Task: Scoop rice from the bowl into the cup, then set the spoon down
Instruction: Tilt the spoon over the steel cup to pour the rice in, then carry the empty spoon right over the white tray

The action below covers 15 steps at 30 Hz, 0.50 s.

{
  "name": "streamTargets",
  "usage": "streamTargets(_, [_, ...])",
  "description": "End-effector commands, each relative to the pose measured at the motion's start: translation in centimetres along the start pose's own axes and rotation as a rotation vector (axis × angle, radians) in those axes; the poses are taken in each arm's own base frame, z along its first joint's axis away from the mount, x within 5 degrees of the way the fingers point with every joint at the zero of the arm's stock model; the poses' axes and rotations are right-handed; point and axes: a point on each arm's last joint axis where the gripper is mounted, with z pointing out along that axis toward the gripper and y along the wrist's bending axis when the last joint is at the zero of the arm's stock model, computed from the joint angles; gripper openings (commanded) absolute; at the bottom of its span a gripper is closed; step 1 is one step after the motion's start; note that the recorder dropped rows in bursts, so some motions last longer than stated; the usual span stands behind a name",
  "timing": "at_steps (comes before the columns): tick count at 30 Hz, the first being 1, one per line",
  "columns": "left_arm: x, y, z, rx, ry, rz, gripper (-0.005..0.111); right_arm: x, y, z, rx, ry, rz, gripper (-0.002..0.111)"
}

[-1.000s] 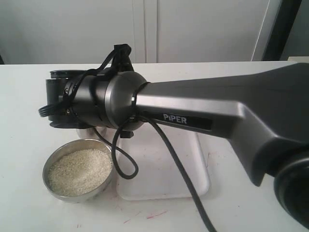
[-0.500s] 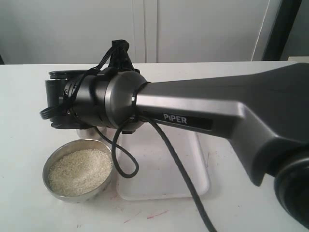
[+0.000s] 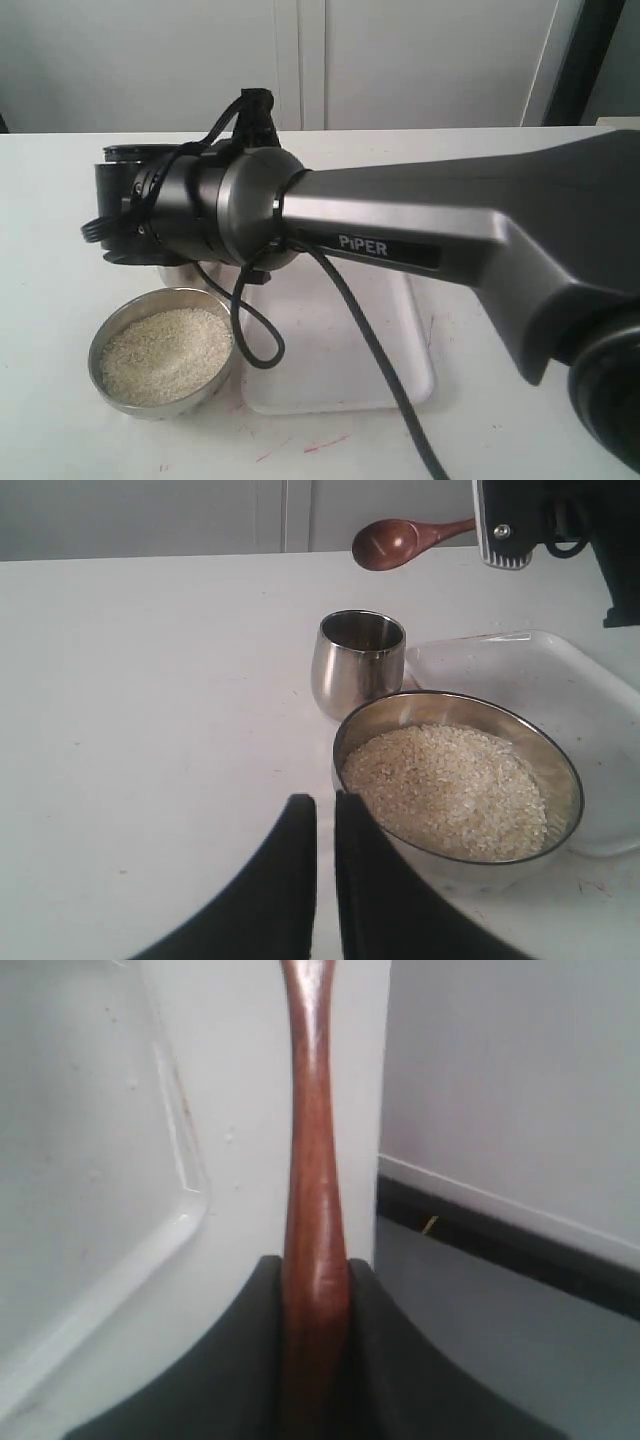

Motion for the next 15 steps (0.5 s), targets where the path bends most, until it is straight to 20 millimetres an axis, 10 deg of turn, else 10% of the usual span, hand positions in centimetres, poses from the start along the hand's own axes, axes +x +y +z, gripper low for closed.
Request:
streamTargets(1, [-0.2,-0.1,0.0,0.008,-0.008,-0.009,0.014,0.5,0.7,-0.9,-0.164,0.009,0.204,0.0])
streamTargets(15, [-0.2,-0.1,0.0,0.008,-0.008,-0.009,0.014,6.9,-6.8,-10.6,-0.523,-0.148,0.811,0.0])
